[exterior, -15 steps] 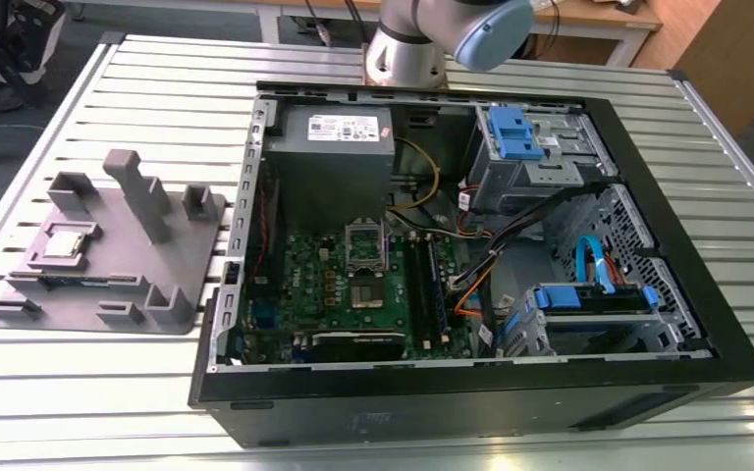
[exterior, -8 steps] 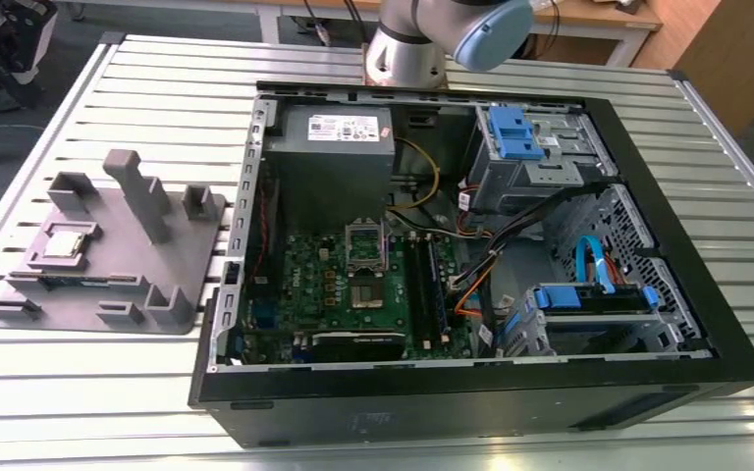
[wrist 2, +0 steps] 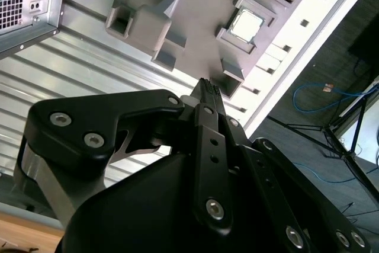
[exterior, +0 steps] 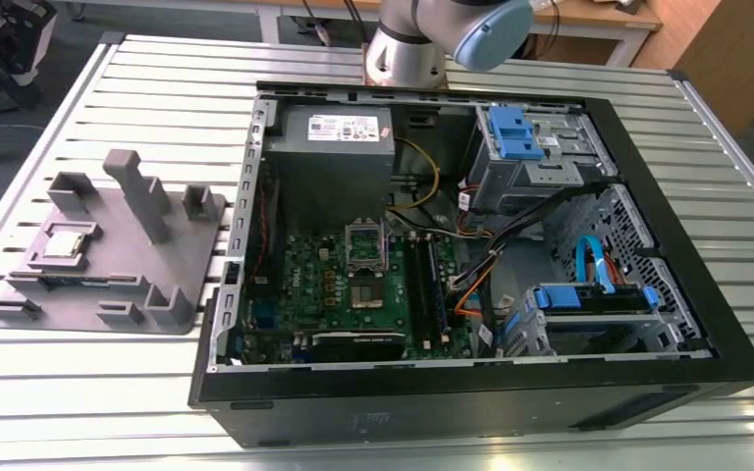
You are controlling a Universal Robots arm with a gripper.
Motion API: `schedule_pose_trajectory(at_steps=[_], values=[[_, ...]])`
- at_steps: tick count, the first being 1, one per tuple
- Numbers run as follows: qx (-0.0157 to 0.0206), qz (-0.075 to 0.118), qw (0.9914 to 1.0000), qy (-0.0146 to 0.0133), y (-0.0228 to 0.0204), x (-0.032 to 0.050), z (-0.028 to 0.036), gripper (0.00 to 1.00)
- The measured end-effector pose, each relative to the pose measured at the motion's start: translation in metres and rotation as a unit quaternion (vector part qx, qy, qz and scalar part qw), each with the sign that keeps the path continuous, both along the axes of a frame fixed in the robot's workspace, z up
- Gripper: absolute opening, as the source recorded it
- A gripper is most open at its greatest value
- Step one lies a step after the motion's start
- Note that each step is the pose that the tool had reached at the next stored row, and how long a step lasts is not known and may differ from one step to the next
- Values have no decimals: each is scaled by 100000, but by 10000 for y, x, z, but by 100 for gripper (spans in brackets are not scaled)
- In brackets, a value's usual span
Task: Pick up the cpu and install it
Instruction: 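Reach for the cpu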
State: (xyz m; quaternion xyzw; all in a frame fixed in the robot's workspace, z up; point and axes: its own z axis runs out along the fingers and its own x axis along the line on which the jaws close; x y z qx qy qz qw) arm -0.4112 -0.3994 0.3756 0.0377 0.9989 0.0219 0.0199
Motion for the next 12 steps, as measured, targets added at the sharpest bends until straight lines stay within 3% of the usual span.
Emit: schedule_pose_trajectory(at_steps=[12], values=[[9,0,100000,-15,-11,-32,-55,11]])
